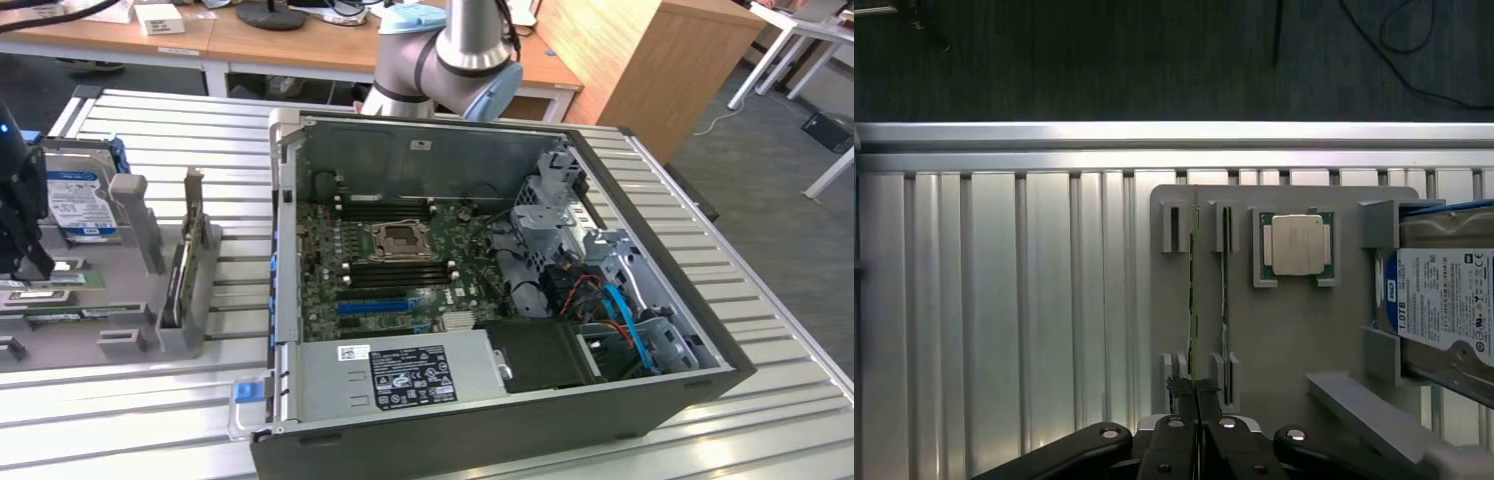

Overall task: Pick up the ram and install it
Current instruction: 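Pick up the ram and move it above insertion slot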

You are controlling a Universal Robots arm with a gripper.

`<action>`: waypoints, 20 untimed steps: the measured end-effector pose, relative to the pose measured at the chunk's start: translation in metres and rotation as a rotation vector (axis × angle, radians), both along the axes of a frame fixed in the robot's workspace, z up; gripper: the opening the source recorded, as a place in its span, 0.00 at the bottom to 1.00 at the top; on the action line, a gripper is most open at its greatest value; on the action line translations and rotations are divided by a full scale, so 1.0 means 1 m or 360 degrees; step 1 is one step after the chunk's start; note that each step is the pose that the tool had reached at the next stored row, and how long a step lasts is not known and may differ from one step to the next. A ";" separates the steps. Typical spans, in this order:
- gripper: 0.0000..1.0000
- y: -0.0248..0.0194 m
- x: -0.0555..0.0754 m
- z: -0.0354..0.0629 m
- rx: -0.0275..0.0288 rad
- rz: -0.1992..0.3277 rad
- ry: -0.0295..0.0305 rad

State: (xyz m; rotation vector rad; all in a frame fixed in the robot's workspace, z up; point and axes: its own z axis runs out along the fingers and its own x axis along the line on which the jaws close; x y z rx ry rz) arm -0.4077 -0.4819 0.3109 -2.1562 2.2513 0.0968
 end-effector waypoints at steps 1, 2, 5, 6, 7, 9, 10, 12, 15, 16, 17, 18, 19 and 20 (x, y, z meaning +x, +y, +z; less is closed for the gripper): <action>0.12 0.0000 0.000 0.0027 0.00000 0.0000 0.00001; 0.12 0.0000 0.000 0.0054 0.00000 0.0000 0.00001; 0.12 0.0000 0.000 0.0142 0.00000 0.0000 0.00001; 0.12 0.0000 0.000 0.0173 0.00001 0.0000 0.00001; 0.12 0.0000 0.000 0.0205 -0.00001 0.0000 0.00000; 0.12 0.0000 0.000 0.0273 0.00000 0.0000 0.00002; 0.12 0.0000 0.000 0.0306 0.00001 0.0000 0.00001; 0.12 0.0000 0.001 0.0369 0.00001 0.0000 0.00000; 0.12 0.0000 0.001 0.0466 0.00000 0.0000 0.00001; 0.12 0.0000 0.001 0.0501 0.00001 0.0000 0.00000; 0.12 0.0000 0.001 0.0539 0.00000 0.0000 0.00000; 0.12 0.0000 0.001 0.0575 0.00000 0.0000 0.00000; 0.12 0.0000 0.001 0.0614 -0.00001 0.0000 0.00001; 0.12 0.0000 0.001 0.0657 -0.00001 0.0000 0.00002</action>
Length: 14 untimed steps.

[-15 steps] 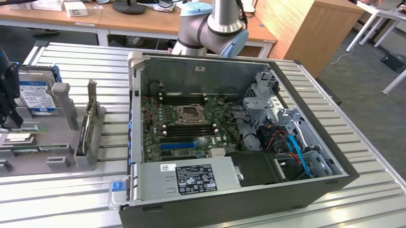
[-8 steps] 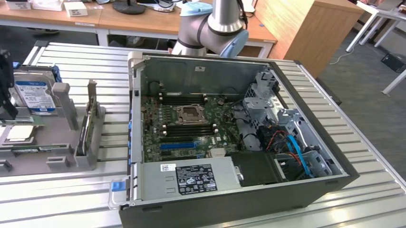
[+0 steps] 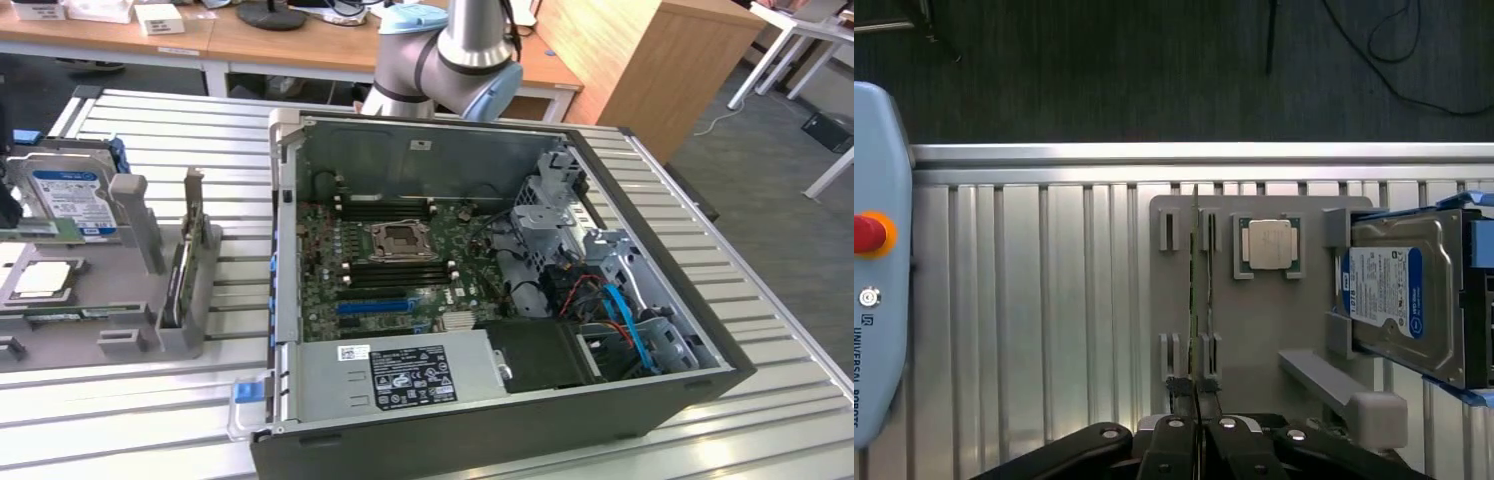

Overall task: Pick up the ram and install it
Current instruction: 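Pick up the ram and move it above insertion slot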

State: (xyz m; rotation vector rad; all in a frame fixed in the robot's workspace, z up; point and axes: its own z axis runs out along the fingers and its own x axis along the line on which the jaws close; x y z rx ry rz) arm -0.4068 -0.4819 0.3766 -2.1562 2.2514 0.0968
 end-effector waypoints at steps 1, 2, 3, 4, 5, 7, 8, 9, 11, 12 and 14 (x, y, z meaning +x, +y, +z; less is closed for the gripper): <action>0.12 0.0000 0.000 0.0043 0.00001 0.0000 -0.00001; 0.12 0.0000 0.000 0.0084 0.00001 0.0000 -0.00001; 0.12 0.0000 0.000 0.0123 0.00001 0.0000 -0.00001; 0.12 0.0000 0.000 0.0161 0.00001 0.0000 -0.00001; 0.12 0.0000 0.000 0.0198 0.00001 0.0000 -0.00001; 0.12 0.0000 0.000 0.0267 0.00000 0.0000 -0.00001; 0.12 0.0000 0.000 0.0298 0.00000 0.0000 -0.00001; 0.12 0.0000 0.000 0.0328 0.00001 0.0000 -0.00001; 0.12 0.0000 0.000 0.0384 0.00001 0.0000 -0.00002; 0.12 0.0000 0.000 0.0412 0.00000 0.0000 0.00000; 0.12 0.0000 0.000 0.0462 0.00002 0.0000 -0.00002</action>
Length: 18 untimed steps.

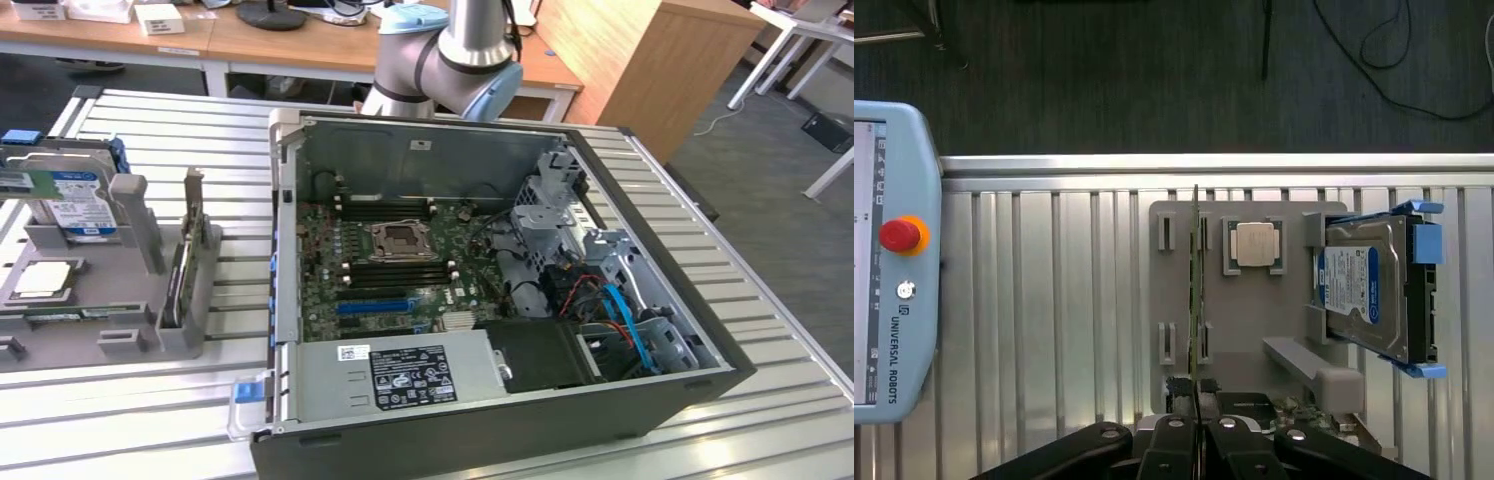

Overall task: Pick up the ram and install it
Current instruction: 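Pick up the ram and move it above insertion slot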

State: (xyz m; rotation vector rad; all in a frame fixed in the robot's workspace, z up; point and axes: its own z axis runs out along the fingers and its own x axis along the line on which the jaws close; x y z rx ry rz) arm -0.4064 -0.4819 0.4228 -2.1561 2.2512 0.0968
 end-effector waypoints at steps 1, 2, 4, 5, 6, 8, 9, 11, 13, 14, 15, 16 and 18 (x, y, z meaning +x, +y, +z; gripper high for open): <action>0.12 0.0000 0.000 0.0018 -0.00001 0.0000 -0.00001; 0.12 0.0000 0.000 0.0031 -0.00001 0.0000 0.00000; 0.12 0.0000 0.000 0.0033 0.00000 0.0000 0.00000; 0.12 0.0000 0.000 0.0033 -0.00001 0.0000 0.00000; 0.12 0.0000 0.000 0.0034 -0.00001 0.0000 0.00000; 0.12 0.0000 0.000 0.0034 -0.00001 0.0000 0.00001; 0.12 0.0000 0.001 0.0035 -0.00002 0.0000 0.00002; 0.12 0.0000 0.003 0.0035 -0.00002 0.0000 0.00003; 0.12 0.0000 0.006 0.0034 -0.00001 0.0000 0.00001; 0.12 0.0000 0.009 0.0034 -0.00003 0.0000 0.00002; 0.12 0.0000 0.011 0.0034 -0.00003 0.0000 0.00002; 0.12 0.0000 0.013 0.0034 -0.00001 0.0000 0.00002; 0.12 0.0000 0.019 0.0034 0.00000 0.0000 0.00000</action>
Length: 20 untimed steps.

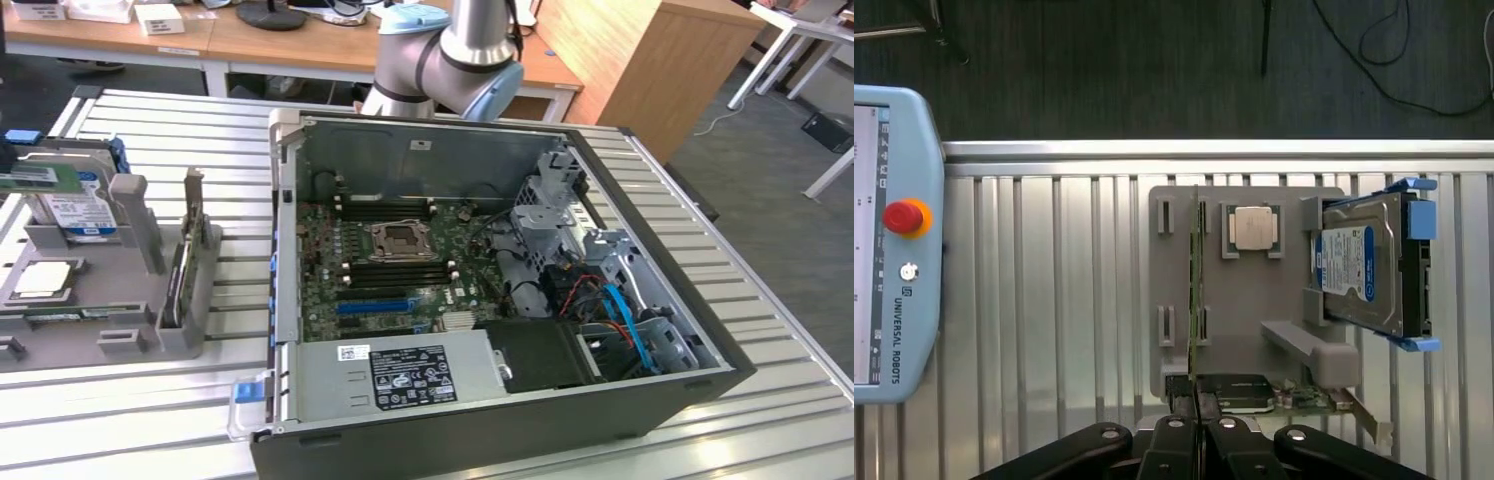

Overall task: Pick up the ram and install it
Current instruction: 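Pick up the ram and move it above insertion slot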

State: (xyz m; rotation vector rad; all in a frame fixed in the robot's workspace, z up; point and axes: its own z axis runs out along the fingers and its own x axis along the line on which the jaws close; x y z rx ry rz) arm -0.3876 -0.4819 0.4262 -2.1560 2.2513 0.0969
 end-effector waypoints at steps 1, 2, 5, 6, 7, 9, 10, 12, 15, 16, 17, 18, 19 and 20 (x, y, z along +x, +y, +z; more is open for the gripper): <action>0.12 0.0000 0.003 0.0000 0.00000 0.0000 -0.00001; 0.12 0.0000 0.006 0.0001 -0.00002 0.0000 0.00001; 0.12 0.0000 0.016 0.0000 -0.00001 0.0001 0.00000; 0.12 0.0000 0.019 0.0000 0.00001 0.0001 0.00000; 0.12 -0.0001 0.023 0.0000 0.00001 0.0001 0.00000; 0.12 0.0000 0.029 0.0001 0.00001 0.0001 0.00002; 0.12 0.0000 0.033 0.0000 0.00002 0.0001 0.00001; 0.12 0.0000 0.040 0.0000 0.00004 0.0001 0.00000; 0.12 -0.0001 0.050 0.0000 0.00006 0.0002 0.00001; 0.12 0.0000 0.055 0.0000 0.00009 0.0002 0.00000; 0.12 0.0000 0.059 0.0000 0.00011 0.0003 0.00000; 0.12 0.0000 0.063 0.0000 0.00012 0.0003 0.00001; 0.12 0.0000 0.067 0.0001 0.00013 0.0004 0.00002; 0.12 0.0000 0.071 0.0000 0.00015 0.0004 0.00001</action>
